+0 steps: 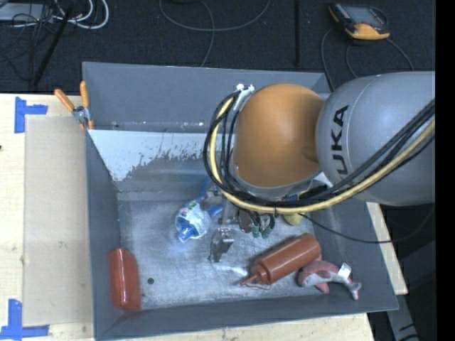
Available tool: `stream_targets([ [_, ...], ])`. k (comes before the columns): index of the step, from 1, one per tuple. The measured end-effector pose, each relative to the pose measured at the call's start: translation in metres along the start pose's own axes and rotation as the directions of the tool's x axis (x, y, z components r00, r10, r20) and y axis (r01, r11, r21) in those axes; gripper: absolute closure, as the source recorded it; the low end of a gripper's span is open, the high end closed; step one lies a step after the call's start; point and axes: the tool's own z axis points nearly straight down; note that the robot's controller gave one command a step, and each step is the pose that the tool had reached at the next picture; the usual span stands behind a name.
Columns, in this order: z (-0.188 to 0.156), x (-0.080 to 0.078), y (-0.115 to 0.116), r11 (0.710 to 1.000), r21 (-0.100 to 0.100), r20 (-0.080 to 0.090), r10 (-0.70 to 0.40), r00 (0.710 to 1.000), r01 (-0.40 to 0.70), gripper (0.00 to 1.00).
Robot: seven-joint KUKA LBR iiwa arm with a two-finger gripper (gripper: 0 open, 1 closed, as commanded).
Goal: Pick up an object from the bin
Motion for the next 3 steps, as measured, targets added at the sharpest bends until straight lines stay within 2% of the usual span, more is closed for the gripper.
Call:
stream_targets([
  [1,0.052,-0.026,-0.013,0.996,0.0,0.004,-0.093,0.996,0.093,0.0],
  [2,0.066,-0.07,-0.037,0.991,0.0,0.001,-0.13,0.991,0.13,0.0],
  [3,0.104,-0.09,-0.03,0.893,0.001,0.004,-0.45,0.893,0.45,0.0],
])
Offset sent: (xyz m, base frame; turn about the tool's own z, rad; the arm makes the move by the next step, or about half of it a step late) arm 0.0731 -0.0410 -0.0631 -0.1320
